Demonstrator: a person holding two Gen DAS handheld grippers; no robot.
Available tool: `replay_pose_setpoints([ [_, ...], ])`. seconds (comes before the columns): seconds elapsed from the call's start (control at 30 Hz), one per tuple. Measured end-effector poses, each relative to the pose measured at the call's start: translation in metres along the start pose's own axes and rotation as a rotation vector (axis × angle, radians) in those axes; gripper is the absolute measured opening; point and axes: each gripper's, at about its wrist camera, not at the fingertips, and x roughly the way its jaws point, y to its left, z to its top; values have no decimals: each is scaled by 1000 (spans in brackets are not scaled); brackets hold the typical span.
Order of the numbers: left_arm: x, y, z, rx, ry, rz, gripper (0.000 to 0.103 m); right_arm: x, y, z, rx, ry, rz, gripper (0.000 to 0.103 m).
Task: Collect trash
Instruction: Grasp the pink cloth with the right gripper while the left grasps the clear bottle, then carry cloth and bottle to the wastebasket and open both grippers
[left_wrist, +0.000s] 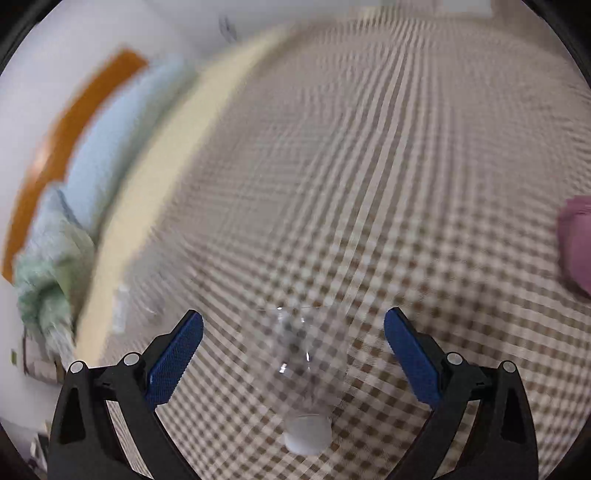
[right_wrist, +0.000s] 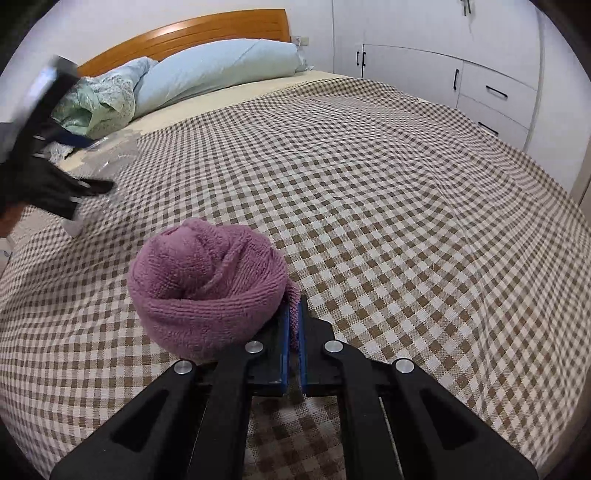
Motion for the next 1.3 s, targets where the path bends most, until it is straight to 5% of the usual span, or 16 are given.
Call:
replay_pose_setpoints([
  [0.07, 17, 7, 3, -54, 92, -20, 85, 1, -1, 0, -15, -2, -18, 4],
  [0.1, 18, 14, 3, -97, 112, -64, 60, 1, 0, 0, -22, -3, -27, 4],
  [0.17, 7, 26, 0, -174, 103, -99, 59, -1, 5, -4, -19, -3, -24, 4],
  [0.27, -56, 49, -25, -328, -85, -126, 60, 3, 2, -5, -12, 0, -18, 4],
  [0.33, -108, 56, -77, -495, -265, -164, 61, 5, 2, -5, -22, 0, -32, 4],
  [0.4, -134, 45, -134, -602, -340, -195, 61, 5, 4, -6, -30, 0, -45, 4],
  [0.47, -147, 24, -212, -731, -337, -183, 60, 5, 8, -7, -41, 3, -59, 4],
  [0.6, -167, -12, -309, -889, -335, -231, 59, 3, 21, -7, -82, 10, -111, 4],
  [0.7, -184, -44, -335, -871, -281, -233, 58, -13, 37, -14, -125, 18, -124, 4],
  [0.83, -190, -67, -352, -841, -245, -224, 57, -67, 58, -40, -70, 55, 22, 4],
  [1.03, -206, -109, -353, -805, -206, -248, 57, -138, 92, -104, -59, 105, 114, 4],
  [1.3, -289, -137, -375, -843, -304, -253, 56, -216, 56, -144, -3, 72, 123, 4],
])
